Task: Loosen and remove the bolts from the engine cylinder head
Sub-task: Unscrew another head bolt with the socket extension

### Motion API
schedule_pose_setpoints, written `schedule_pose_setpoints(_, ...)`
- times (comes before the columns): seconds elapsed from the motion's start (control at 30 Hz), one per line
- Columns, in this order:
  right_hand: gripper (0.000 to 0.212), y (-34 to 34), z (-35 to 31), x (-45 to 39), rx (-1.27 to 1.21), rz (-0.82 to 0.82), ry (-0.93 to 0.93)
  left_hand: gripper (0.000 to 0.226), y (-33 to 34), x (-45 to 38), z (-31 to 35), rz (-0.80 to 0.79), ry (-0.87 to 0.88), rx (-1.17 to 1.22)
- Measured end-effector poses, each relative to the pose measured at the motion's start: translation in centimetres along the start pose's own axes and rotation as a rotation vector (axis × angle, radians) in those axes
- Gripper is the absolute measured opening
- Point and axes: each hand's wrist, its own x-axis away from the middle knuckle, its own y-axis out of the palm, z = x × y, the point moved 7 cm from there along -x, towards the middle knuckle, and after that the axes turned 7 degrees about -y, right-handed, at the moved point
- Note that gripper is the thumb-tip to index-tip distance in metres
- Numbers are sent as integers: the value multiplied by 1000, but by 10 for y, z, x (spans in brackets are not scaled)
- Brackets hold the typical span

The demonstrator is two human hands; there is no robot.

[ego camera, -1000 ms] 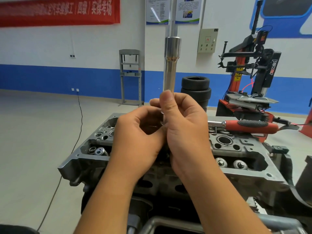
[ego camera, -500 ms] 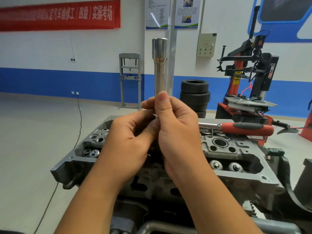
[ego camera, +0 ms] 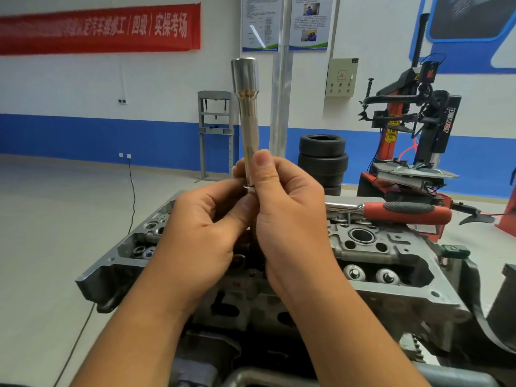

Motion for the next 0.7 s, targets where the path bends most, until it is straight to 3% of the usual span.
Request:
schedule_pose_setpoints(0.1,17,1,1,1,-53,0,17,20,-7,1,2,166,31,-84)
schedule_pose_setpoints(0.2,18,-1,0,2,-21,6,-11,21,-10,2,0,274,39,-110)
schedule_pose_setpoints(0.4,17,-4,-4,1,-18,24,-45,25,3,0,0,10,16,-60)
schedule_pose_setpoints(0.57,10,-2,2,1,-106,9,14,24,-8,3,4,218,71,-109)
schedule_pose_setpoints(0.7,14,-5,2,0,-62,38,-29,28,-8,1,2,170,62,-90)
